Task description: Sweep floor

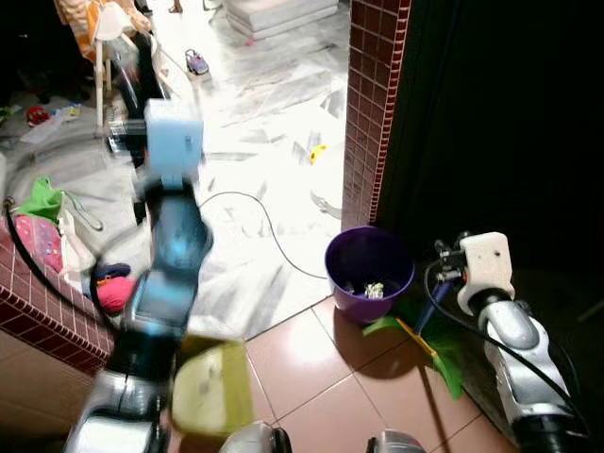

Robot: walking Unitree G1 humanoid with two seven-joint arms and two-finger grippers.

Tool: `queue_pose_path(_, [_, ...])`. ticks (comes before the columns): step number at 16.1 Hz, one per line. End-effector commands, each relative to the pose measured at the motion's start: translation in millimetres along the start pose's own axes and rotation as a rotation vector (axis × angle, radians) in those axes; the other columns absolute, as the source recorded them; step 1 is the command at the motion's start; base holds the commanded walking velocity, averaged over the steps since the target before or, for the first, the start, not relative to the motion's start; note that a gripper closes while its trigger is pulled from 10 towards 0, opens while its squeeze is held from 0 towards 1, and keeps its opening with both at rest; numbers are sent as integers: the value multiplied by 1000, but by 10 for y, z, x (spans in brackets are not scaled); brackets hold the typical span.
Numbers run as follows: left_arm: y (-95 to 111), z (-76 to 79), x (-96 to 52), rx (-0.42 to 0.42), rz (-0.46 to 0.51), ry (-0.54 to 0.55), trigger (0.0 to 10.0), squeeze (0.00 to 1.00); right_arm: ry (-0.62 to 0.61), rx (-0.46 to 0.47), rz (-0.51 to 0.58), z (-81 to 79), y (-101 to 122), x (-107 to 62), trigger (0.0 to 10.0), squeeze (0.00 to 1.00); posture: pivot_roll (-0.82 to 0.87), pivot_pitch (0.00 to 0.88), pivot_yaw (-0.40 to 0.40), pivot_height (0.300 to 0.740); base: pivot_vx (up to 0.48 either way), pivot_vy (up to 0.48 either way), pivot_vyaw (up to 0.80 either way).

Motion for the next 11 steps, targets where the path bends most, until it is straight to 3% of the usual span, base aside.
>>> queue_pose_path(1, [-133,15,-86,-18,-53,-51,10000,0,0,-36,-86,19,-215,-56,10000,0,-85,0,98,740,0,0,0])
queue_pose_path(4, [-363,133,-296,-43,-131,-104,10000,0,-12,-15,-95,-12,-277,-59,10000,0,-99,0,101,740,0,0,0])
queue_pose_path(5, [-371,150,-305,-49,-132,-104,10000,0,-14,-9,-98,-14,-290,-68,10000,0,-102,0,99,740,0,0,0])
queue_pose_path(8, [-369,147,-138,-43,-111,-46,10000,0,-19,-41,-200,94,-477,-112,10000,0,-114,0,101,740,0,0,0])
queue_pose_path(9, [-347,120,-76,-36,-94,-26,10000,0,-45,-52,-241,192,-538,-119,10000,0,-119,0,102,740,0,0,0])
queue_pose_path(10, [-296,79,49,-20,-58,15,10000,0,-132,-90,-293,452,-595,-133,10000,0,-120,0,105,740,0,0,0])
queue_pose_path(11, [-270,66,100,-22,-37,32,10000,0,-182,-105,-303,587,-586,-137,10000,0,-123,0,107,740,0,0,0])
Point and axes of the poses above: a point about 5 cm out from each wrist's last joint towards the gripper, its own x axis pointing out of the wrist towards the gripper, its own y axis along the axis of the wrist's last joint, z = x × y, the point moved 4 cm from there along x, pointing out of the wrist towards the gripper, and after that the axes turned 5 degrees about -x, right-handed, at the moved point
